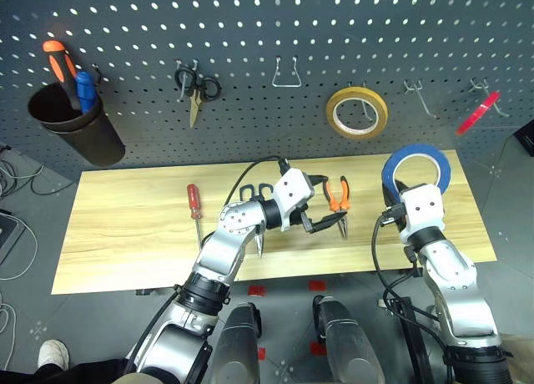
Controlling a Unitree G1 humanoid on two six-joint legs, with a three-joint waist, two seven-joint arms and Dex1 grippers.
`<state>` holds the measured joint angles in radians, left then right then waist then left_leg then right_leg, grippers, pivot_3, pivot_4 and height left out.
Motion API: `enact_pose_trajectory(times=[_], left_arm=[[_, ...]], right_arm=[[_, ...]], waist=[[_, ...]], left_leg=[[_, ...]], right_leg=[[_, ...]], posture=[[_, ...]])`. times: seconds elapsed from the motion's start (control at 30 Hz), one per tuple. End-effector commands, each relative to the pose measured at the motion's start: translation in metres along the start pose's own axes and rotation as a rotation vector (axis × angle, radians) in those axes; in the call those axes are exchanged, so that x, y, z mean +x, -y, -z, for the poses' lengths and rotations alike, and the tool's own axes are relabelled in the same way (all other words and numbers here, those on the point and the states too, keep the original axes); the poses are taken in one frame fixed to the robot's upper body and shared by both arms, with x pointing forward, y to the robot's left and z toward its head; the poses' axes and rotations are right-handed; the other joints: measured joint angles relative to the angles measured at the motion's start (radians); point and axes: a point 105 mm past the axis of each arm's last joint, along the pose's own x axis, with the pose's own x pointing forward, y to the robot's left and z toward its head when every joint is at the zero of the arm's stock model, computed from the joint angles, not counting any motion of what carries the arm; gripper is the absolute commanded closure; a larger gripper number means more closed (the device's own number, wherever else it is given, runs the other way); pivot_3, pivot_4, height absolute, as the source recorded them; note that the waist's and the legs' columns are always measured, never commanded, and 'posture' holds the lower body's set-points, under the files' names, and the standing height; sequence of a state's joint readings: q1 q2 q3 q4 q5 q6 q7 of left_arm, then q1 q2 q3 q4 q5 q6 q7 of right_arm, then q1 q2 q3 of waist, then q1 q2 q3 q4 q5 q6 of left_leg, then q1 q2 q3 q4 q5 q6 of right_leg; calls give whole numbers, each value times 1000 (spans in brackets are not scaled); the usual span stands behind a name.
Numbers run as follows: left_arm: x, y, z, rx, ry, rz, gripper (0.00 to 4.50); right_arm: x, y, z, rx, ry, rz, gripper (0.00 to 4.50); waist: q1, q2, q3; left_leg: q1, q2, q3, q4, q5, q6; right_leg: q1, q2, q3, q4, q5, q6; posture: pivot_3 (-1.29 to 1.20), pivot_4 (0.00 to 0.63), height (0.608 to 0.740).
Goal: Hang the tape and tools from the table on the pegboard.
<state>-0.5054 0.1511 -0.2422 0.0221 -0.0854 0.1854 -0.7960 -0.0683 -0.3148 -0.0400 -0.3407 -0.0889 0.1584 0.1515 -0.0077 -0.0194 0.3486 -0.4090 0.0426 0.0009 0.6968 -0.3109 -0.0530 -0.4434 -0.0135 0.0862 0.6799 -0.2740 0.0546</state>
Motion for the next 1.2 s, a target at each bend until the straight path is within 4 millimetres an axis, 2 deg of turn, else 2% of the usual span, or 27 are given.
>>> enact_pose_trajectory(times=[0.03, 0.2, 0.4, 0.6, 0.8, 1.17, 1.2], left_arm=[[0, -2, -18, -11, 54, -72, 0], [9, -11, -30, -12, 83, -139, 0], [22, -15, -41, 8, 112, -121, 0], [33, -21, -47, 26, 135, -112, 0], [39, -18, -51, 27, 155, -106, 0], [36, -12, -46, 15, 148, -97, 0], [36, -11, -45, 13, 145, -95, 0]], right_arm=[[-4, 2, -28, -77, 129, 84, 3797], [-2, 0, -31, -115, 174, 143, 3797], [28, 6, -27, -99, 197, 101, 3797], [54, 21, -14, -25, 166, 85, 3797], [60, 28, -1, 91, 107, 107, 3797], [36, 2, 12, 153, 41, 42, 27], [33, 1, 15, 160, 25, 41, 27]], waist=[[2, 0, -16], [5, -2, -54], [4, -3, -80], [6, -3, -84], [6, -2, -86], [6, -2, -98], [6, -2, -99]], left_leg=[[0, 0, 0, 0, 0, 0], [0, -5, 1, 0, 0, 0], [0, -7, 1, 0, 0, 1], [0, -11, 1, 0, 1, 2], [0, -11, 1, 0, 1, 2], [0, -12, 1, 0, 1, 3], [0, -12, 1, 0, 1, 3]], right_leg=[[0, -1, -1, 0, 0, 0], [1, -2, -1, 0, 0, 0], [2, -3, -1, 0, 0, 0], [2, -6, -2, 1, 0, 0], [2, -7, -2, 1, 0, 0], [2, -7, -2, 2, 0, 0], [2, -7, -2, 2, 0, 0]], posture=[[-4, 227, 740], [10, 198, 740], [17, 178, 740], [25, 176, 740], [32, 176, 740], [26, 184, 740], [27, 186, 740]])
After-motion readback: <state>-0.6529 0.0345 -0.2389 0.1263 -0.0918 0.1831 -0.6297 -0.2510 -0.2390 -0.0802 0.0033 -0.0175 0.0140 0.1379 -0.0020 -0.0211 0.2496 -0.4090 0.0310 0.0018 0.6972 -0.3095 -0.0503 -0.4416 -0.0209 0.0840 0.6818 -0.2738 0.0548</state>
